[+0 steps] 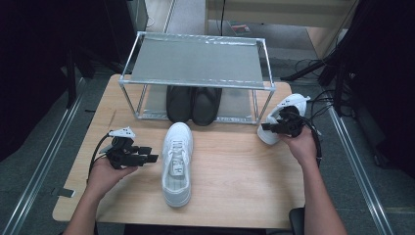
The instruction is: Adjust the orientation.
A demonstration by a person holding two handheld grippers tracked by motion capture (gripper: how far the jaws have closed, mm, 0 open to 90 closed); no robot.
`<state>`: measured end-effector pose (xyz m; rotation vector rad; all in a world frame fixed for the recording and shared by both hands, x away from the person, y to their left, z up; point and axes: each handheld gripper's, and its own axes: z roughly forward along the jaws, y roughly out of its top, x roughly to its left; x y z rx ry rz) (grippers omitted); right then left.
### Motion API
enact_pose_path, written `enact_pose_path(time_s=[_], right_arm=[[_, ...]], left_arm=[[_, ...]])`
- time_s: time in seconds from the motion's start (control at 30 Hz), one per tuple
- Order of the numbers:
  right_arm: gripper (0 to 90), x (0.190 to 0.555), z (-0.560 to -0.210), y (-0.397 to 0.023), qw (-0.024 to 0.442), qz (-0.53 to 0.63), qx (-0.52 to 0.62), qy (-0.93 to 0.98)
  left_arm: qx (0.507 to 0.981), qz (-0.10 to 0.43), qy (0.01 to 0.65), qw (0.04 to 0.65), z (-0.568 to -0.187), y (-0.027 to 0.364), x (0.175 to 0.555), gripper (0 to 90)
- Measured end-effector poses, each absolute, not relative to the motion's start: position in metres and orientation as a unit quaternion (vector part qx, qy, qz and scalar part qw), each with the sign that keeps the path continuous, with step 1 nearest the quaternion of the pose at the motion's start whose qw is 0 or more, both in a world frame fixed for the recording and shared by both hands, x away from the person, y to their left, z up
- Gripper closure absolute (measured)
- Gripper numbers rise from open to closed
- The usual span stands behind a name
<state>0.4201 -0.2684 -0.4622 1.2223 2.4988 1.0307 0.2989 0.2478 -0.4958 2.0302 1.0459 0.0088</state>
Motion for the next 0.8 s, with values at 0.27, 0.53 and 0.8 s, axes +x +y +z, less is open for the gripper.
enact_pose_path(time_s=[0.27,0.53,0.8], right_arm=[[71.8,0.400,-0.452,-0.262,0.110,0.336,0.402,0.845],[71.7,0.377,-0.446,-0.257,0.114,0.343,0.399,0.843],[71.4,0.350,-0.442,-0.249,0.111,0.341,0.390,0.848]], left_arm=[[0.810,0.001,0.414,0.415,-0.496,0.246,0.304,48.1],[0.815,0.002,0.406,0.415,-0.493,0.240,0.312,46.4],[0.810,0.004,0.413,0.417,-0.493,0.243,0.320,46.1]])
